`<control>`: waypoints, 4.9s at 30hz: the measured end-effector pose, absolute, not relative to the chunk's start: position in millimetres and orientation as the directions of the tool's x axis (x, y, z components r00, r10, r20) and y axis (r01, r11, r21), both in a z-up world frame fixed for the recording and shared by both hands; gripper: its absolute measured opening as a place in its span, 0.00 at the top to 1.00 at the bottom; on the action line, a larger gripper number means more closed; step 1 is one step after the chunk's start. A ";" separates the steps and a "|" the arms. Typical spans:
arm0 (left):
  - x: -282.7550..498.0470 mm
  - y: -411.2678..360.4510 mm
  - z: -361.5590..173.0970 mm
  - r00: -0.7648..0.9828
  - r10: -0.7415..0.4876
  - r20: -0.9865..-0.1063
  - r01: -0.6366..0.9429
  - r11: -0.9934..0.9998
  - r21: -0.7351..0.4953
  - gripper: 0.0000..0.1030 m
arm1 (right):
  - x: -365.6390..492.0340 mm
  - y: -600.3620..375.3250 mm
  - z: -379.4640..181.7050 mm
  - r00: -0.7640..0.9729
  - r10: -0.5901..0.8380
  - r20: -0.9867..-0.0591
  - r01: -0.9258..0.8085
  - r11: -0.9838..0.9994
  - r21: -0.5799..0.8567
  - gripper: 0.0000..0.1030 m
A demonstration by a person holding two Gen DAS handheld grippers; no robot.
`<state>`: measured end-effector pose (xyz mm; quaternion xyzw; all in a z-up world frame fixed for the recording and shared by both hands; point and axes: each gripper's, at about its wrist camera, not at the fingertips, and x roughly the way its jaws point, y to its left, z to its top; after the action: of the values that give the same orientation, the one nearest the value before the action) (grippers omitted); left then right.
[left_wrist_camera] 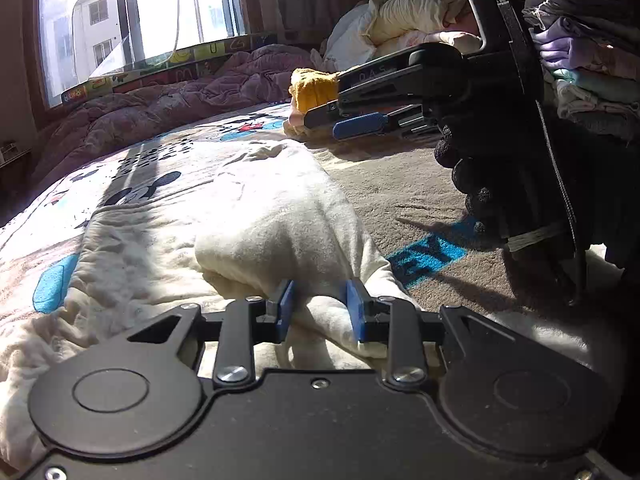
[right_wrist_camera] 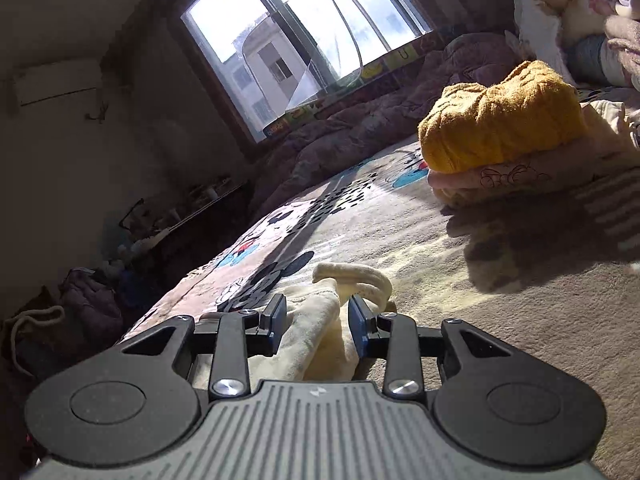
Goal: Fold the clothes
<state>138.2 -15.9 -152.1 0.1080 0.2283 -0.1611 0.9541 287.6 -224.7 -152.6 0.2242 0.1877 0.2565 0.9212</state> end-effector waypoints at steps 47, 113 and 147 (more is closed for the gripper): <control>98.9 116.3 -65.0 0.925 -0.367 -0.102 0.303 0.871 -0.387 0.92 | 86.0 -179.8 -138.2 0.677 0.722 -0.143 -0.495 0.591 0.637 0.46; 129.3 64.8 -95.2 0.867 -0.417 -0.271 0.399 0.909 -0.122 0.54 | 193.5 -171.8 -107.0 0.615 0.688 -0.384 -0.336 0.670 0.662 0.14; 131.1 110.0 -144.4 0.700 -0.385 -0.602 0.306 0.923 -0.234 0.80 | 189.3 -202.1 -114.9 0.796 0.522 -0.307 -0.248 0.743 0.621 0.89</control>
<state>131.1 110.0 -144.4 -0.0581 0.3389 -0.1879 0.9201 189.3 -202.1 -114.9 0.2878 0.2379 0.2134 0.9028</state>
